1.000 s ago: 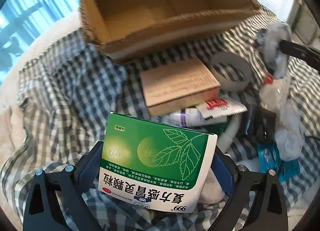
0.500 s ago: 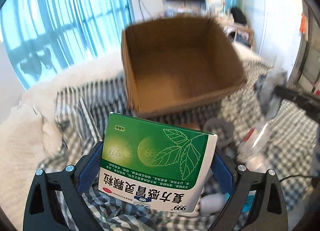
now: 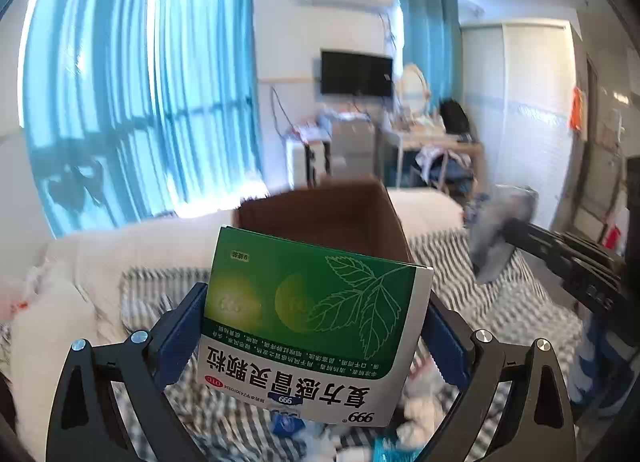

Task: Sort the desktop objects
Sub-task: 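Carry the green box and foil packet over the cardboard box with both grippers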

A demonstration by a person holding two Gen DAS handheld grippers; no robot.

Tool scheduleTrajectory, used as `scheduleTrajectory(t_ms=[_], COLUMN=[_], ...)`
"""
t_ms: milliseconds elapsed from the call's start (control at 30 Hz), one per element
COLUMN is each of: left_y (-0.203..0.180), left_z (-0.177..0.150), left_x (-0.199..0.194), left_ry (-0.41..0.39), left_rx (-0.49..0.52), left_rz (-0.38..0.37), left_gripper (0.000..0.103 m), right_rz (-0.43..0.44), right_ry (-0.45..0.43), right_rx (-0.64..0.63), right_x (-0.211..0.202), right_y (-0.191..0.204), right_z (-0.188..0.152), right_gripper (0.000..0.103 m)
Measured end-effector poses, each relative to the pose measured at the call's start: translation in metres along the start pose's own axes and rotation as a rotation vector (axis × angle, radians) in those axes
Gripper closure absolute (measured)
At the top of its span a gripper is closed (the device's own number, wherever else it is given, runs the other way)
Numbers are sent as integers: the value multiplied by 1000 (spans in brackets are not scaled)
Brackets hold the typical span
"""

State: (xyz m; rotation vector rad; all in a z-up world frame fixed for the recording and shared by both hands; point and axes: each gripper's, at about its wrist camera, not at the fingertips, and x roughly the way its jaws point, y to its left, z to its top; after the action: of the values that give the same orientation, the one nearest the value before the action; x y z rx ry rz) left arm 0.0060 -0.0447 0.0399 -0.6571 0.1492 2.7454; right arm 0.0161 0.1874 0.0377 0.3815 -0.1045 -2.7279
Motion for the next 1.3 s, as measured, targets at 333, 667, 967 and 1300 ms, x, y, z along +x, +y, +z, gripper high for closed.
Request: scheduleTrajectory(t_ms=[333, 667, 967, 1300], left_y=[33, 37, 48, 42], left_z=[61, 52, 18, -18], left_x=[-11, 38, 107, 181], left_ry=[-169, -196, -118, 21], left_rx=[-122, -91, -106, -92], left_rz=[25, 58, 65, 65], left_gripper=[4, 4, 4, 4], right_rz=[-5, 8, 15, 39], right_ry=[-62, -14, 117, 214], right_rx=[-105, -110, -83, -67], right_x=[14, 81, 149, 200], right_y=[19, 8, -20, -41], right_z=[39, 10, -38, -69], right_gripper=[100, 100, 100, 100])
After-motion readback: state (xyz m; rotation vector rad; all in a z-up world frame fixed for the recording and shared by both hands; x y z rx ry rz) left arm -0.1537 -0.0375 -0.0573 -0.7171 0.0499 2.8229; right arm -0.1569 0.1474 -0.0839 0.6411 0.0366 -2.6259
